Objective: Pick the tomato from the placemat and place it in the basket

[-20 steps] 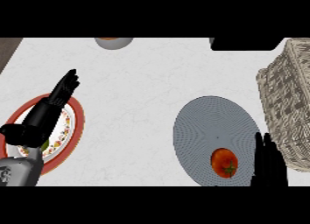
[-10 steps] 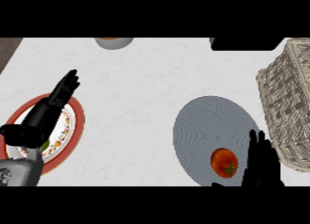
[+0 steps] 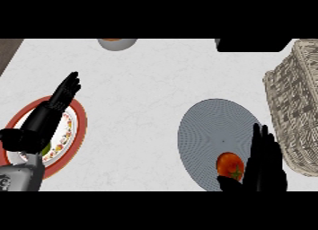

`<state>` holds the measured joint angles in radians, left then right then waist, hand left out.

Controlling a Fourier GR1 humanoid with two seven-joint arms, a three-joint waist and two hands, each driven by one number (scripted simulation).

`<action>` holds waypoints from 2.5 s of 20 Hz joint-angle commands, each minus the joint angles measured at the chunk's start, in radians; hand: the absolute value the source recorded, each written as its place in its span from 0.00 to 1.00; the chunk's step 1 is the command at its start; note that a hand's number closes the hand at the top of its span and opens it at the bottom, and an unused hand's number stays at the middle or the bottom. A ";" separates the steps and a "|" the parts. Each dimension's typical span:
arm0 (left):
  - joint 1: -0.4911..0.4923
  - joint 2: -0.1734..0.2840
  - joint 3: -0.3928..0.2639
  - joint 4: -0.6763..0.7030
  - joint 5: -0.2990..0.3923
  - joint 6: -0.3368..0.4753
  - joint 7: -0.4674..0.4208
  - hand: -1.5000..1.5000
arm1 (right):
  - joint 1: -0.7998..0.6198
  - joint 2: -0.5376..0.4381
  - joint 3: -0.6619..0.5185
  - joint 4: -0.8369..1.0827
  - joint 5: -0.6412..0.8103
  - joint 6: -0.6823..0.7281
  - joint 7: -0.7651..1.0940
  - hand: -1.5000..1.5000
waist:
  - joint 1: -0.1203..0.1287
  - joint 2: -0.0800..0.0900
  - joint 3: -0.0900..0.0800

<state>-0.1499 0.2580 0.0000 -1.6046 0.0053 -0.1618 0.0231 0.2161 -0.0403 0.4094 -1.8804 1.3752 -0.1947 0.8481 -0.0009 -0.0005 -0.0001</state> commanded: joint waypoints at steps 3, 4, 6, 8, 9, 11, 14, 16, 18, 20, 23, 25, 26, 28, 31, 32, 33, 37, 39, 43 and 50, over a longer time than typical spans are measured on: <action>-0.021 -0.055 -0.015 0.025 -0.039 0.013 -0.010 0.50 | -0.050 0.039 0.000 0.132 0.027 -0.033 0.047 0.00 | 0.000 0.000 0.000; 0.008 -0.002 0.039 0.006 0.002 -0.046 -0.019 0.50 | -0.044 -0.004 -0.055 0.077 -0.026 0.026 0.003 0.00 | 0.000 0.000 0.000; -0.068 0.001 0.064 0.119 -0.001 -0.056 -0.067 0.50 | -0.029 0.010 -0.055 0.131 -0.030 -0.039 -0.009 0.00 | -0.004 0.001 0.000; -0.044 -0.044 0.023 0.064 -0.053 -0.004 -0.024 0.50 | -0.054 -0.029 -0.120 0.134 -0.107 -0.020 -0.060 0.00 | -0.002 0.001 0.000; -0.035 -0.032 0.035 0.009 -0.028 -0.033 0.028 0.50 | -0.075 0.025 -0.074 0.142 -0.043 0.004 0.002 0.00 | 0.000 0.000 0.000; -0.063 -0.031 0.057 0.046 -0.021 -0.038 0.011 0.50 | -0.058 0.015 -0.087 0.172 -0.059 -0.035 -0.023 0.00 | -0.001 0.000 0.000; -0.007 -0.017 0.066 0.021 -0.012 -0.066 -0.013 0.50 | -0.041 -0.038 -0.131 0.160 -0.173 -0.008 -0.104 0.00 | 0.000 0.000 0.000; -0.021 -0.058 0.030 0.049 -0.057 -0.036 -0.030 0.50 | -0.064 0.003 -0.112 0.256 -0.142 -0.052 -0.099 0.00 | 0.000 0.001 0.000; -0.016 -0.051 0.042 0.016 -0.039 -0.046 0.003 0.50 | -0.086 0.009 -0.103 0.317 -0.153 -0.088 -0.142 1.00 | 0.002 0.001 0.000; -0.055 -0.039 0.051 -0.001 -0.024 -0.050 0.054 0.50 | -0.051 -0.024 -0.105 0.329 -0.166 -0.024 -0.141 1.00 | 0.003 0.001 0.000; -0.021 -0.072 0.039 0.036 -0.068 -0.032 -0.029 0.50 | -0.084 0.014 -0.082 0.346 -0.117 -0.061 -0.126 1.00 | 0.000 0.000 0.000; -0.053 -0.084 0.030 0.000 -0.079 -0.007 0.038 0.50 | -0.074 -0.019 -0.101 0.318 -0.130 -0.029 -0.137 1.00 | -0.001 0.000 0.000; -0.020 -0.062 0.045 -0.007 -0.050 -0.056 0.018 0.50 | -0.073 0.001 -0.059 0.231 -0.084 0.042 -0.070 1.00 | 0.000 0.000 0.000; -0.048 -0.052 0.058 -0.011 -0.037 -0.053 0.056 0.50 | -0.111 -0.036 -0.087 0.399 -0.081 -0.032 -0.154 1.00 | 0.004 0.001 0.000; -0.053 -0.086 0.033 0.035 -0.082 -0.021 0.017 0.50 | -0.112 -0.021 -0.012 0.273 0.023 0.059 -0.071 1.00 | -0.002 0.000 0.000; 0.011 -0.083 0.020 -0.026 -0.085 -0.033 0.016 0.50 | -0.108 -0.012 -0.027 0.384 0.033 -0.042 -0.099 1.00 | 0.002 0.000 0.000; -0.070 -0.090 0.040 0.039 -0.079 -0.017 0.035 0.50 | -0.108 -0.040 -0.053 0.396 0.029 -0.078 -0.126 1.00 | -0.002 0.001 0.000; 0.009 -0.049 0.066 0.018 -0.060 -0.052 -0.019 0.50 | 0.091 -0.200 0.162 0.205 -0.120 0.043 -0.431 1.00 | -0.008 -0.005 -0.001; -0.036 -0.078 0.043 0.008 -0.060 -0.036 0.030 0.50 | 0.126 -0.286 0.233 0.182 -0.171 0.080 -0.570 1.00 | -0.013 -0.005 0.001; 0.014 -0.038 0.074 -0.009 -0.050 -0.060 -0.001 0.50 | 0.289 -0.454 0.205 -0.098 -0.319 0.046 -0.699 1.00 | -0.025 -0.008 -0.001; 0.007 -0.059 0.074 0.000 -0.056 -0.038 0.005 0.50 | 0.446 -0.504 0.146 -0.382 -0.687 -0.038 -0.885 1.00 | -0.036 -0.006 0.002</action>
<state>-0.1353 0.2061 0.0739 -1.5998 -0.0472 -0.2124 0.0088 0.5878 -0.5195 0.5711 -2.1047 0.8607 -0.1990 0.0564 -0.0279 -0.0070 -0.0005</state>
